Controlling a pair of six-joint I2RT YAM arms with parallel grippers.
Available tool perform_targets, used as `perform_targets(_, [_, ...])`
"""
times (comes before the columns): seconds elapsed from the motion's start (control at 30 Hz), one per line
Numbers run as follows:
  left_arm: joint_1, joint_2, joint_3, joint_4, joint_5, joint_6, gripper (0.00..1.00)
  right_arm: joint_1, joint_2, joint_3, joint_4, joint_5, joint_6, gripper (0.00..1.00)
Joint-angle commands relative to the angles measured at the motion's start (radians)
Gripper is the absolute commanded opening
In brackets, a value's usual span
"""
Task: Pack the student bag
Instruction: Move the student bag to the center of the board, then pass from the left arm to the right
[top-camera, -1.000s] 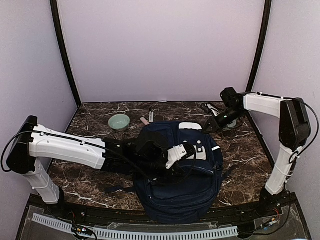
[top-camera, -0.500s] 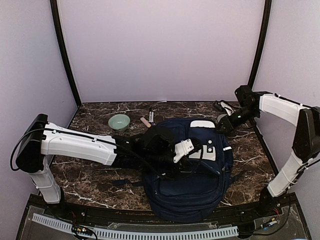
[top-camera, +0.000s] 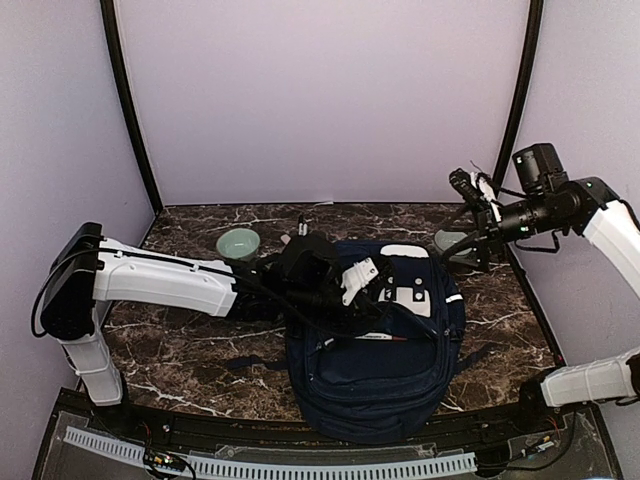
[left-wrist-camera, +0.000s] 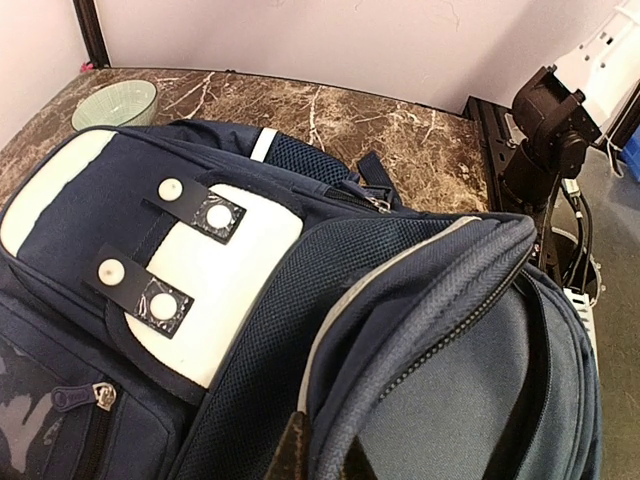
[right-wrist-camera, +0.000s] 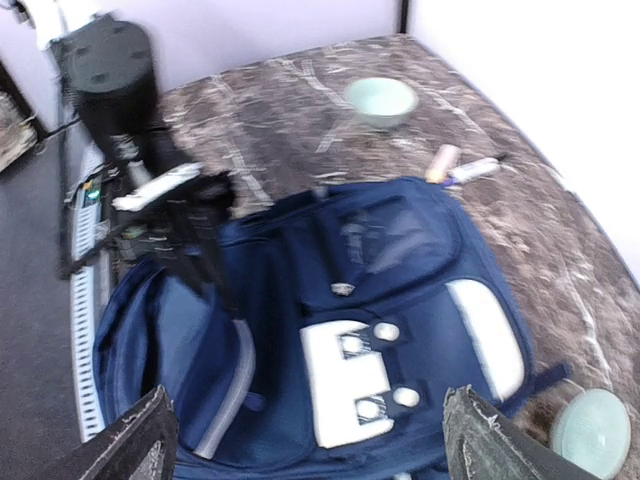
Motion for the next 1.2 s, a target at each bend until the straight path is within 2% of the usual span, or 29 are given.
perform_targets(0.0, [0.032, 0.014, 0.042, 0.098, -0.002, -0.044, 0.00, 0.105, -0.007, -0.056, -0.045, 0.003, -0.078, 0.86])
perform_targets(0.23, [0.046, 0.011, 0.042, 0.169, 0.002, -0.110, 0.00, 0.260, -0.046, -0.204, 0.131, 0.141, 0.001, 0.87])
perform_targets(0.47, [0.048, 0.004, 0.058, 0.182, -0.001, -0.129, 0.01, 0.355, 0.042, -0.221, 0.199, 0.189, 0.068, 0.90])
perform_targets(0.5, [0.048, 0.001, 0.060, 0.183, -0.002, -0.129, 0.01, 0.364, 0.055, -0.219, 0.201, 0.187, 0.066, 0.87])
perform_targets(0.53, [0.048, -0.002, 0.060, 0.182, -0.003, -0.130, 0.01, 0.374, 0.069, -0.216, 0.215, 0.201, 0.077, 0.80])
perform_targets(0.6, [0.048, -0.011, 0.056, 0.183, -0.003, -0.135, 0.01, 0.379, 0.097, -0.210, 0.247, 0.234, 0.122, 0.59])
perform_targets(0.7, [0.048, -0.033, 0.047, 0.175, -0.016, -0.144, 0.03, 0.378, 0.148, -0.179, 0.252, 0.258, 0.148, 0.12])
perform_targets(0.73, [0.048, -0.041, 0.049, 0.160, -0.030, -0.151, 0.06, 0.378, 0.159, -0.168, 0.248, 0.261, 0.150, 0.02])
perform_targets(0.87, [0.048, -0.115, 0.048, 0.023, -0.116, -0.201, 0.26, 0.373, 0.142, -0.162, 0.263, 0.268, 0.155, 0.00])
perform_targets(0.97, [0.050, -0.219, 0.002, -0.049, -0.240, -0.241, 0.43, 0.368, 0.105, -0.199, 0.298, 0.258, 0.157, 0.00])
perform_targets(1.03, [0.063, -0.280, -0.039, -0.075, -0.330, -0.280, 0.49, 0.364, 0.095, -0.215, 0.308, 0.244, 0.159, 0.00])
perform_targets(1.1, [0.094, -0.309, -0.031, -0.139, -0.458, -0.381, 0.59, 0.358, 0.095, -0.218, 0.306, 0.230, 0.160, 0.00])
perform_targets(1.17, [0.148, -0.294, 0.014, -0.246, -0.517, -0.509, 0.60, 0.354, 0.095, -0.217, 0.305, 0.225, 0.161, 0.00])
